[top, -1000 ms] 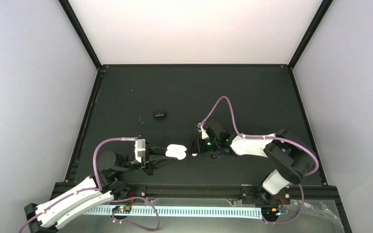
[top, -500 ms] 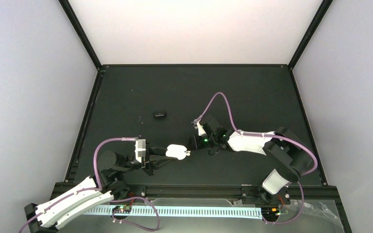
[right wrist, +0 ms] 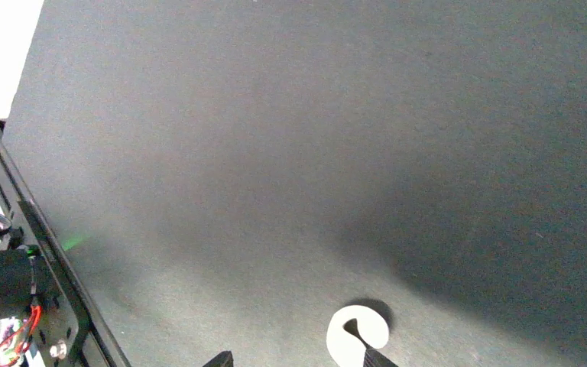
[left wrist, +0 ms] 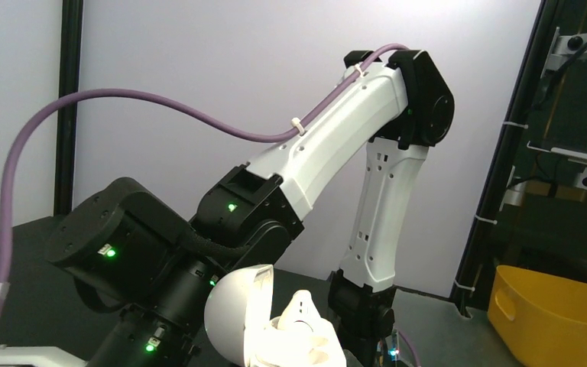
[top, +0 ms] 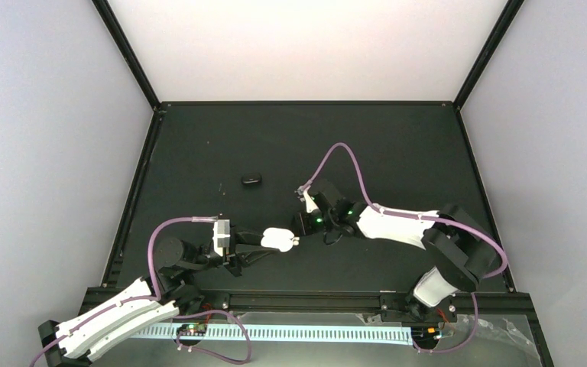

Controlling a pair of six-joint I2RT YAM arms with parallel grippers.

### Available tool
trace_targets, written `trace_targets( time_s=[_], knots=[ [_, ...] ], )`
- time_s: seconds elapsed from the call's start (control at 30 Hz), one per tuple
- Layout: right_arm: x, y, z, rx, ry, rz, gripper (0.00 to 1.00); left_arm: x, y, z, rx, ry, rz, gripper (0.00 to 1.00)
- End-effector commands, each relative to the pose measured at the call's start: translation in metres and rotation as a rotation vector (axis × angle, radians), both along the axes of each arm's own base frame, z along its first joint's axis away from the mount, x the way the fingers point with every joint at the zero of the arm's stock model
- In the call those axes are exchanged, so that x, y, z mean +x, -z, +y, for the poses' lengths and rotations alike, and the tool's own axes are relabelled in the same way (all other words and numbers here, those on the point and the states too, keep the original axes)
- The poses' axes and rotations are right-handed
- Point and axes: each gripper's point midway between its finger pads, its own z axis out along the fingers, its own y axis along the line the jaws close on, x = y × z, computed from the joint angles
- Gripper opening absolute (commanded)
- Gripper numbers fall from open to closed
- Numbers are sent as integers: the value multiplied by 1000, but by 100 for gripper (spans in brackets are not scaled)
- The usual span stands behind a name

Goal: Insert the wireless bluetooth earbuds into the charging case
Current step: Adjust the earbud at the center of the board.

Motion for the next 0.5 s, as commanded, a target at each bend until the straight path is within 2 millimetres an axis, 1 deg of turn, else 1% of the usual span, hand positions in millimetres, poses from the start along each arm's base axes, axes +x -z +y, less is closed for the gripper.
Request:
trace_targets(
  time_s=[0.0,0.1,0.2,0.37,0.47],
  knots=[
    [-3,-2,18,22,-46,24,43,-3,-6,4,-18,-8,-23,1],
    [-5,3,25,11,-64,36,43,-3,-7,5,-21,-9,-23,2],
    [-9,9,25,-9,-77,52,43,-3,-7,6,-22,-10,-24,1],
    [-33,16,20,-59,-158,31,43,-3,-6,6,-19,-10,-23,1],
    [-50,27,18,-64,-197,60,43,-3,-6,5,-21,-13,-28,1]
  ],
)
